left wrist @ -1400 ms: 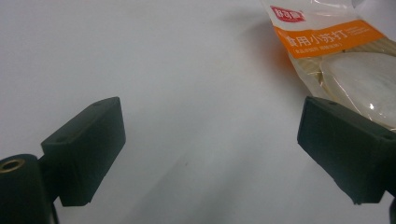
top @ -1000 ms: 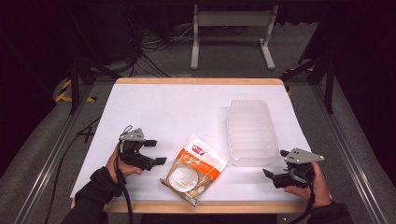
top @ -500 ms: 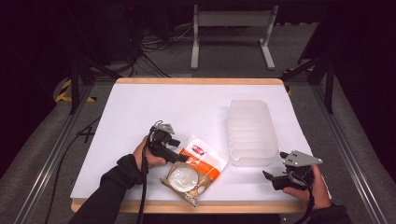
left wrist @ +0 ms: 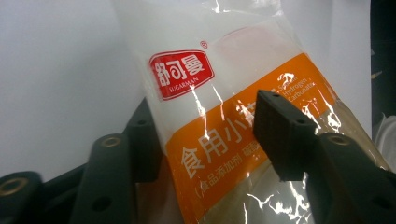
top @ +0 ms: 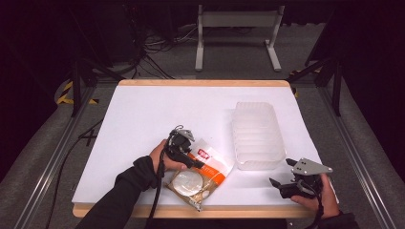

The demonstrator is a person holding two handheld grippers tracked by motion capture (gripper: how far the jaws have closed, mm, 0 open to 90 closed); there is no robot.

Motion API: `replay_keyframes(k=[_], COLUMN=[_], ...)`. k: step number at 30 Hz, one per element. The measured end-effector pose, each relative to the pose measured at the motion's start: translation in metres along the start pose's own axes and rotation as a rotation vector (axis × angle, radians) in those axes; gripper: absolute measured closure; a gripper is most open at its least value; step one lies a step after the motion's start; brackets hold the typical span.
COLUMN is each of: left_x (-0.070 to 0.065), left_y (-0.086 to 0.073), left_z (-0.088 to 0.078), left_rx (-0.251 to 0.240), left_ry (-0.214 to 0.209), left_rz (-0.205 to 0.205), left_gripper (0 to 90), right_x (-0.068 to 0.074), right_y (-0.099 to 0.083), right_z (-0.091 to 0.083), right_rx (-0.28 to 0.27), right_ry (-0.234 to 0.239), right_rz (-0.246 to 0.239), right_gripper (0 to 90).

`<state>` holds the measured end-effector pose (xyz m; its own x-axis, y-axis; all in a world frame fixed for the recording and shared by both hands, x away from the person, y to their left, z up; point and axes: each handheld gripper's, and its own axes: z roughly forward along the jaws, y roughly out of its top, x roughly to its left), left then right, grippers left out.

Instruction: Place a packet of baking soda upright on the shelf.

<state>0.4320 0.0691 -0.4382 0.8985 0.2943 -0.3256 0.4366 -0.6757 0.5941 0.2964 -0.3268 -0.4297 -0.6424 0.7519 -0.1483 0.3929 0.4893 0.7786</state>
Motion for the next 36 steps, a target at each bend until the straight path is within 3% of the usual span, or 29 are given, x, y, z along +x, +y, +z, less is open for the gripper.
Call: replay_keyframes(k=[3,5,6,10,15,22,28,32,36], left_x=[-0.003,-0.003,-0.004,-0.003,-0.009,-0.032,-0.048,-0.064,-0.074], left_y=[0.002,0.003,0.003,0.001,-0.001,-0.009,-0.014,-0.015,-0.016], left_z=[0.003,0.004,0.004,0.001,-0.011,-0.041,-0.064,-0.08,-0.095], left_rx=[0.008,0.016,0.02,-0.006,-0.069,-0.19,-0.261,-0.319,-0.368], left_ry=[0.009,0.003,0.009,-0.002,0.002,0.038,0.024,0.044,0.058], left_rz=[0.025,0.033,0.046,0.041,0.066,0.124,0.159,0.188,0.223], left_gripper=[60.0,72.8,72.8,88.9,89.6,89.7,89.8,89.8,89.8], right_x=[0.002,0.002,0.003,0.003,0.001,0.0,-0.002,-0.002,-0.001], right_y=[0.0,0.0,0.0,0.0,0.0,-0.001,-0.002,-0.001,0.0], right_z=[0.001,0.002,0.002,0.002,0.0,-0.001,-0.003,-0.003,-0.007], right_rx=[0.004,0.006,0.008,0.007,0.001,0.002,-0.006,-0.007,-0.04], right_ry=[0.01,0.011,0.015,0.018,0.015,0.011,0.006,0.003,-0.015], right_rz=[-0.007,-0.009,-0.008,-0.016,-0.007,-0.001,0.01,0.012,0.008], right_gripper=[10.1,10.2,10.2,10.3,10.3,10.4,10.5,10.8,11.5])
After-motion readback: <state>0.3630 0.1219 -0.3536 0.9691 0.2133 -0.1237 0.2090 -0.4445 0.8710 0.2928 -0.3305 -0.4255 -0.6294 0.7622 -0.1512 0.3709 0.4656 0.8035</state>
